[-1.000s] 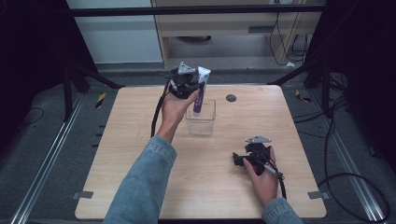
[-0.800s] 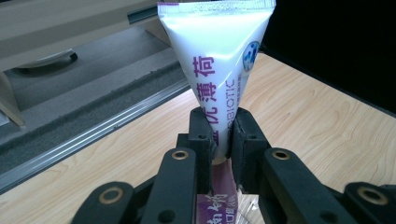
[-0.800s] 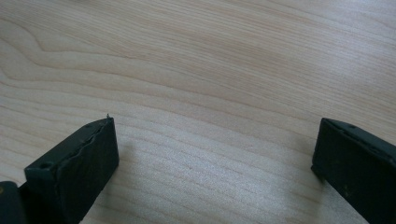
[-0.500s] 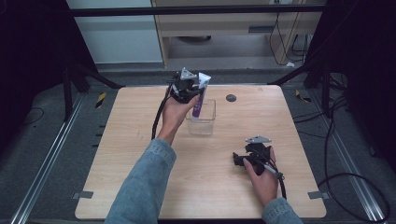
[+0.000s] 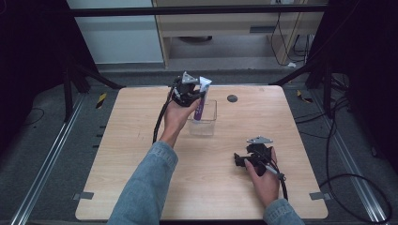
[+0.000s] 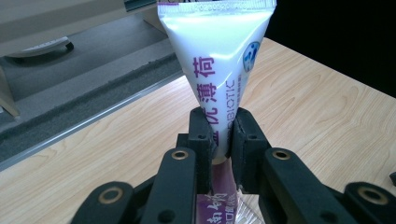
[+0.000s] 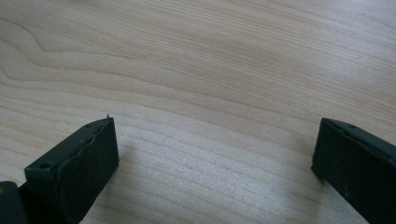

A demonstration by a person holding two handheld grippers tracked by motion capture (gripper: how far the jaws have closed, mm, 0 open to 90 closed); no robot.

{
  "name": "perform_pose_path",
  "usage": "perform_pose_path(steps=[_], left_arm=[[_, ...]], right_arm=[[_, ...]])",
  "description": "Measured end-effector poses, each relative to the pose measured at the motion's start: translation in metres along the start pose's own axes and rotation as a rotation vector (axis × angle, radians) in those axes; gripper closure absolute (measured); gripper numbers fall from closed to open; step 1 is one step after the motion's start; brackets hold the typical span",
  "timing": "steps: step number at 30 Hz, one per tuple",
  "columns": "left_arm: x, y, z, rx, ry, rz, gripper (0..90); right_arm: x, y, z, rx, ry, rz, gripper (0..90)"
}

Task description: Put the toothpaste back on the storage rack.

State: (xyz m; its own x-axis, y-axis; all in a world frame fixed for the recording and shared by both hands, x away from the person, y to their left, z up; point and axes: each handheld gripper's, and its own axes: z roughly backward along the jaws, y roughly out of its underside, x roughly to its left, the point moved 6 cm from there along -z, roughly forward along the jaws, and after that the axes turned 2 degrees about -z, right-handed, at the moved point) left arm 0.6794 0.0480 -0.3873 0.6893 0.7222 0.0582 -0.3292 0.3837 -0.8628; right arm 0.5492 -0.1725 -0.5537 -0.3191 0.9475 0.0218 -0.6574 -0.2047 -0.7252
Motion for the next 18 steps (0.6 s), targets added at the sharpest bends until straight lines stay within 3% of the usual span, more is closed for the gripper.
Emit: perform_pose_path(steps=[18], left_arm=[[-0.003,0.015,-0.012,0.042,0.004,0.007,79.5]], right_arm=[[0.0,0.0,0.0,0.003,-0.001,-0.003,0.6]])
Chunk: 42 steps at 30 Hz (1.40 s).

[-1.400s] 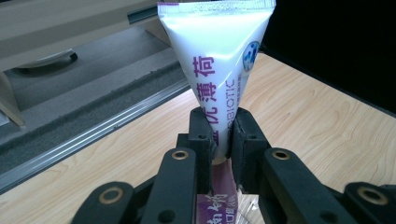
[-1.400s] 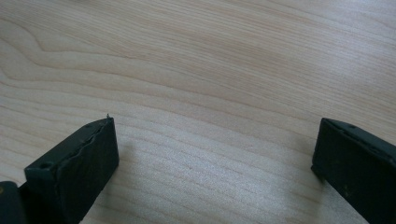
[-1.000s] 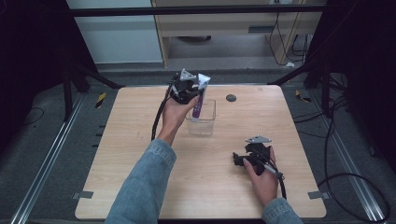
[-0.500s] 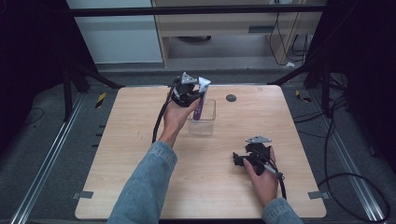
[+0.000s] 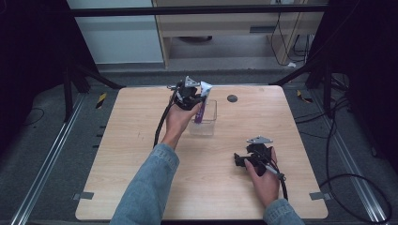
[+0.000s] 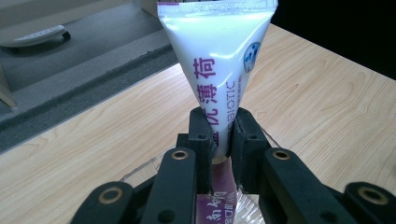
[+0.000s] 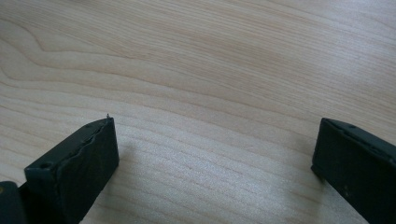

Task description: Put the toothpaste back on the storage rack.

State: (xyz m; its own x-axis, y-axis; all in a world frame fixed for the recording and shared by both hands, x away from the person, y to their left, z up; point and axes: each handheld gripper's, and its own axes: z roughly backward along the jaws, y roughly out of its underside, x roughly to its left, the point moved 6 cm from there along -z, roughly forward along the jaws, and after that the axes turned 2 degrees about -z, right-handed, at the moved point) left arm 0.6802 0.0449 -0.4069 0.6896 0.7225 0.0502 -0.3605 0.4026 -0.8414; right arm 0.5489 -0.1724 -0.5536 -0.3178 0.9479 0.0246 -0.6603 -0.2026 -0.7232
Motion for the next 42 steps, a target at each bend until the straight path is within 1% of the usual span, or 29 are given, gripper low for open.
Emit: perform_pose_path(steps=[5,13,20,31,37,42], left_arm=[[0.001,0.006,-0.003,0.012,0.001,0.007,79.5],[0.001,0.009,-0.004,0.016,0.0,0.011,79.5],[0.002,0.013,-0.005,0.03,-0.002,0.01,79.4],[0.002,0.014,-0.005,0.036,-0.005,0.011,79.4],[0.0,0.014,-0.006,0.037,-0.004,0.002,79.3],[0.0,0.013,-0.007,0.036,-0.007,0.006,79.2]], right_arm=[[0.0,0.0,0.0,0.0,0.0,-0.001,0.6],[0.0,0.0,0.0,-0.001,0.0,-0.002,0.6],[0.0,0.0,0.0,0.0,0.0,0.0,0.6],[0.0,0.0,0.0,0.0,0.0,0.0,0.6],[0.0,0.0,0.0,0.0,0.0,0.0,0.6],[0.0,0.0,0.0,0.0,0.0,-0.002,0.6]])
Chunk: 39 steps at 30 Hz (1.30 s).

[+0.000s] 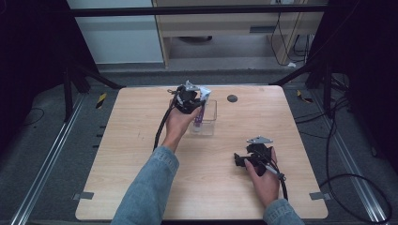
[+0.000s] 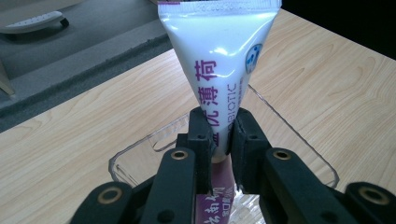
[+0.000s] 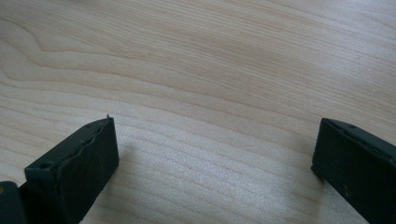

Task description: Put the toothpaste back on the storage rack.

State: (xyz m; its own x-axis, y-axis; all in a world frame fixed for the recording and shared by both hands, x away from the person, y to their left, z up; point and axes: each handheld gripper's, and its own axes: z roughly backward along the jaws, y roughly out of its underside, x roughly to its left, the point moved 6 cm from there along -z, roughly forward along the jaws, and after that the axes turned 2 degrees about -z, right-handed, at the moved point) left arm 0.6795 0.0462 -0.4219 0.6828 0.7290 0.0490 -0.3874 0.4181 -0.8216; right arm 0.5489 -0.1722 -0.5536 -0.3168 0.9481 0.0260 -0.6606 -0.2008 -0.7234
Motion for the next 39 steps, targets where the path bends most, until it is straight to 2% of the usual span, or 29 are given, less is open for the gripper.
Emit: perform_pose_path(steps=[10,19,28,39], left_arm=[[0.004,-0.001,-0.002,0.005,-0.01,0.029,78.9],[0.001,-0.005,-0.008,0.017,-0.013,0.023,78.8],[0.004,-0.006,-0.011,0.017,-0.006,0.054,78.3],[0.005,-0.004,-0.01,0.021,-0.01,0.049,78.0]], right_arm=[[0.0,0.0,0.0,0.0,0.0,0.0,0.6],[0.0,0.0,0.0,0.0,0.0,0.002,0.6],[0.0,0.0,0.0,0.0,0.0,0.0,0.6],[0.0,0.0,0.0,0.0,0.0,0.0,0.6]])
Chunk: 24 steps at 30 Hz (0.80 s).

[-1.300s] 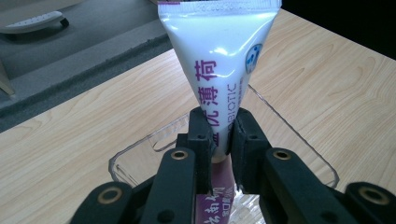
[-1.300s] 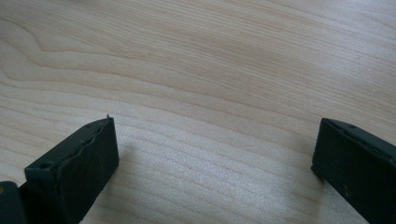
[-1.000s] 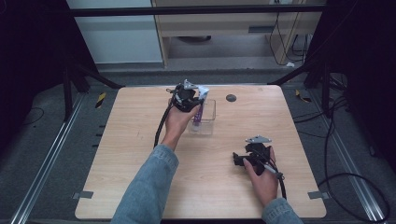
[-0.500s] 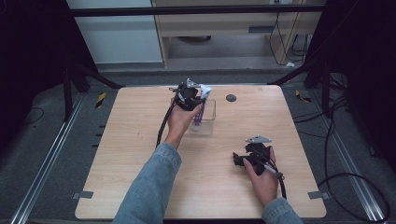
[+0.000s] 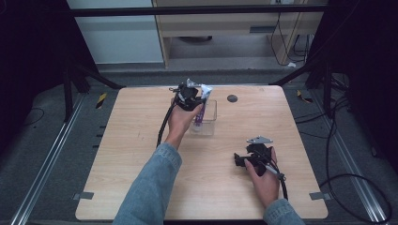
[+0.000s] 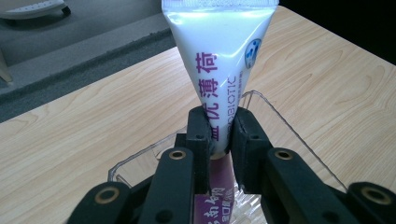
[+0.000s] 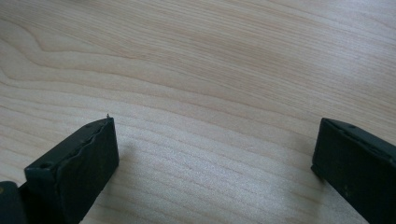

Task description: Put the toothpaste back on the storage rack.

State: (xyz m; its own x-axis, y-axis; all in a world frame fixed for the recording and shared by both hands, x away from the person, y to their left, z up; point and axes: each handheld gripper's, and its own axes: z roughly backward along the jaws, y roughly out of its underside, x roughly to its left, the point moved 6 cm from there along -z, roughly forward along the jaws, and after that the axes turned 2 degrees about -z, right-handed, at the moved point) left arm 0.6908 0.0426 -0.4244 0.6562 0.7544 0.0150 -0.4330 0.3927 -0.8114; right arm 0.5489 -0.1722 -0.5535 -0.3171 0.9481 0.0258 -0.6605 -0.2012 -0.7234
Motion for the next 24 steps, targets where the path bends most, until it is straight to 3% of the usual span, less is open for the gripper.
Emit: perform_pose_path(steps=[9,24], left_arm=[[-0.002,0.001,0.0,-0.001,0.005,0.0,76.7],[-0.019,-0.002,-0.009,0.022,0.033,-0.055,77.7]], right_arm=[[0.0,0.0,0.0,0.001,0.001,-0.001,0.6],[0.0,0.0,0.0,0.001,0.001,0.001,0.6]])
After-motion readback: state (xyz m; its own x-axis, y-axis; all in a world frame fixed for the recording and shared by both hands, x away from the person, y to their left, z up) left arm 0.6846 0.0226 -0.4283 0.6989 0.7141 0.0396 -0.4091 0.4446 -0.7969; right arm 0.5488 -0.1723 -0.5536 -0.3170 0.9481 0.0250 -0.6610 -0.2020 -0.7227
